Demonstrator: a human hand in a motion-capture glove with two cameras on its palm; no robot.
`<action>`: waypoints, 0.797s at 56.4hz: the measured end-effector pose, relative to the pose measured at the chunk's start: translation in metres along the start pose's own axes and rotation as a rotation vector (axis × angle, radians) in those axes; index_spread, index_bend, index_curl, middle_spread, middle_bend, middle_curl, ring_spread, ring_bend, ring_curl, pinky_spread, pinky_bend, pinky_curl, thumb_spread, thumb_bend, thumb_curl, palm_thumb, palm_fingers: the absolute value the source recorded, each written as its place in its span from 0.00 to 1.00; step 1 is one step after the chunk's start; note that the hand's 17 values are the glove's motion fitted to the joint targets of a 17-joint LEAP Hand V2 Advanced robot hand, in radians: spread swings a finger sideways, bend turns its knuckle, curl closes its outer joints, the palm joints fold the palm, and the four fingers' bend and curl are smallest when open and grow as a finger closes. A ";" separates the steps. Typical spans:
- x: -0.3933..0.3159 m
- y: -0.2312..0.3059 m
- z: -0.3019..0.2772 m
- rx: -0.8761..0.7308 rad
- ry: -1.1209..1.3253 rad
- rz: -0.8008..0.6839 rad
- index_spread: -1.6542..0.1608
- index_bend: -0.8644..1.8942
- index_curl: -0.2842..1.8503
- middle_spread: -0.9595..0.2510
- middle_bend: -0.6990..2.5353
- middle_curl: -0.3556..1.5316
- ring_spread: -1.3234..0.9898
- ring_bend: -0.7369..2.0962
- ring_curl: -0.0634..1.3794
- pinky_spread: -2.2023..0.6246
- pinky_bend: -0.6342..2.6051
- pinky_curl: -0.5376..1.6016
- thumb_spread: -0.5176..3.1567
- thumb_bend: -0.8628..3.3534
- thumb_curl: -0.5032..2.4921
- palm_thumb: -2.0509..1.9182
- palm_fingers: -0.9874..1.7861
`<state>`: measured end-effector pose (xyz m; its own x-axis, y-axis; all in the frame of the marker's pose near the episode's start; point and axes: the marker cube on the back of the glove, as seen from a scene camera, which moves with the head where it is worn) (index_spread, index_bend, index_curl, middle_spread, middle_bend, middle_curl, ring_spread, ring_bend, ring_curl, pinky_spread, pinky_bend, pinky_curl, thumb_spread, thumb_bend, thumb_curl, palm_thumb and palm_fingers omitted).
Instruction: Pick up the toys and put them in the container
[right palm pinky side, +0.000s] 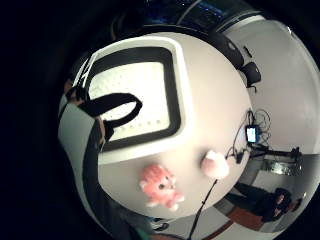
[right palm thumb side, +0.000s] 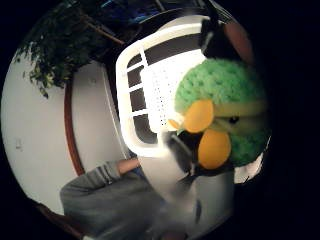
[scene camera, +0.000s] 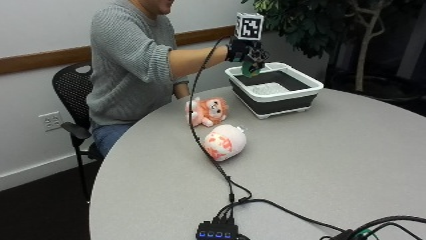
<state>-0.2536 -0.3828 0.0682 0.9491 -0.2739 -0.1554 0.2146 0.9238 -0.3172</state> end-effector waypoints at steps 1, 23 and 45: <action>0.000 0.002 0.003 -0.037 0.010 0.003 0.71 0.32 0.12 0.53 0.39 0.48 0.43 0.76 0.39 0.62 0.50 0.45 0.50 0.19 0.26 0.57 0.70; 0.133 0.152 0.004 -0.152 -0.147 0.240 0.73 0.37 0.19 0.64 0.25 0.36 0.46 0.61 0.26 0.73 0.58 0.45 0.44 0.19 0.24 0.50 0.30; 0.292 0.239 -0.007 -0.055 -0.129 0.605 0.72 0.37 0.24 0.66 0.26 0.34 0.50 0.52 0.22 0.77 0.57 0.43 0.45 0.19 0.24 0.50 0.31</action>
<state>0.0735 -0.2441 -0.0599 0.9199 0.3317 -0.2092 -0.3790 0.8892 -0.2564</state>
